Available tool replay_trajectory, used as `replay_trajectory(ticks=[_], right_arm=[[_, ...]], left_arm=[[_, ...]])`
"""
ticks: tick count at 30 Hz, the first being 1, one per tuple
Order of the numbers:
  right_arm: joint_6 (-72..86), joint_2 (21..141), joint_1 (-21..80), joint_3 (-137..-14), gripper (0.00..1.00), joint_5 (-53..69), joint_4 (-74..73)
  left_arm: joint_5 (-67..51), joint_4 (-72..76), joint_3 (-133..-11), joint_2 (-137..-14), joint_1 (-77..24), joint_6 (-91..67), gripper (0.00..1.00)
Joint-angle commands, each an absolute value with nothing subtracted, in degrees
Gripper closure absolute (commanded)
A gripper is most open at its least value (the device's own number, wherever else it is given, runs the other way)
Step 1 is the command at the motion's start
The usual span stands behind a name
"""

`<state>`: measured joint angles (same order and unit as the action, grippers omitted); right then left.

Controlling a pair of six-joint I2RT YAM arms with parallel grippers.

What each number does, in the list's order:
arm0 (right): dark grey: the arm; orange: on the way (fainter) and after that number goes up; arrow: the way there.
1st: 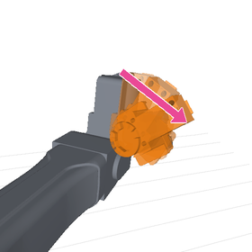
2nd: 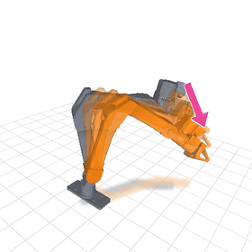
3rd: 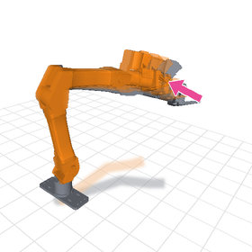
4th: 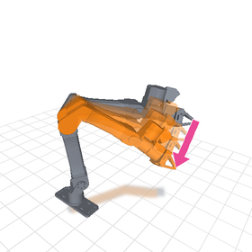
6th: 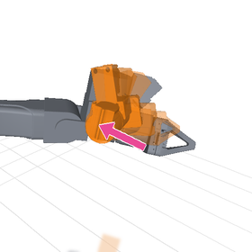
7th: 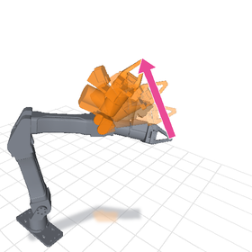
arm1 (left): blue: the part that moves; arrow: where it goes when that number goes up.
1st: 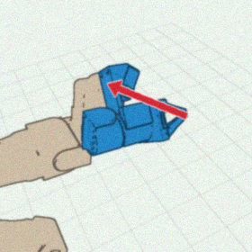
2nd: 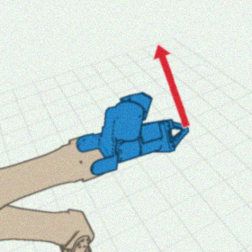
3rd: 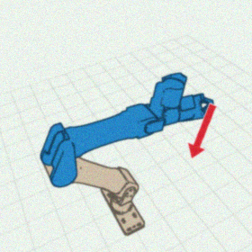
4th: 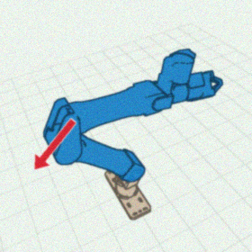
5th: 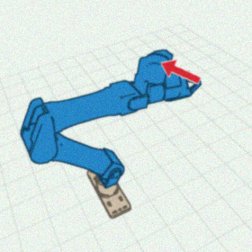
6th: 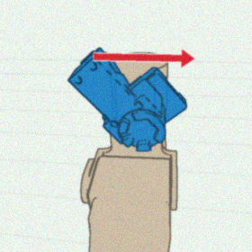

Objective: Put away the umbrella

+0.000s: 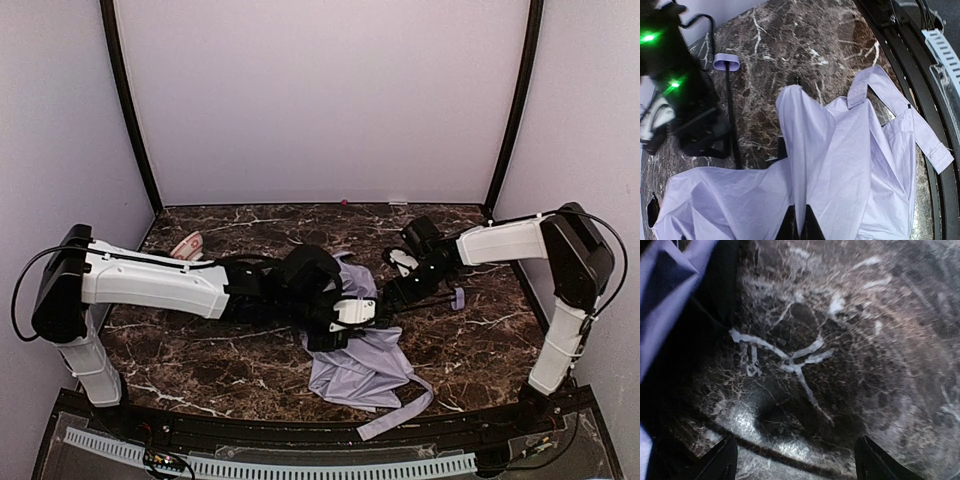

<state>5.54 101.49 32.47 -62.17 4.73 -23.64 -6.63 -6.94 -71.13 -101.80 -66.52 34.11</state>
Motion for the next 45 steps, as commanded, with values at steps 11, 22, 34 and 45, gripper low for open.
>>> replay_trajectory(ticks=[11, 22, 34, 45], right_arm=[[-0.83, 105.36, 32.65, -58.56, 0.24, 13.69, -23.58], [0.86, 96.87, 31.82, -61.73, 0.23, 10.52, -24.28], [6.36, 81.18, 39.19, -55.70, 0.22, 10.20, -26.83], [4.05, 85.47, 35.00, -62.16, 0.24, 3.51, -29.22]], left_arm=[[-23.09, 5.44, -71.95, -99.54, -44.09, 18.99, 1.00], [-23.95, 5.75, -74.66, -116.85, -36.47, 16.05, 1.00], [-21.30, 6.32, -75.40, -119.91, -36.33, 16.72, 0.65], [-7.63, -0.71, -81.82, -107.15, -33.95, 20.63, 0.25]])
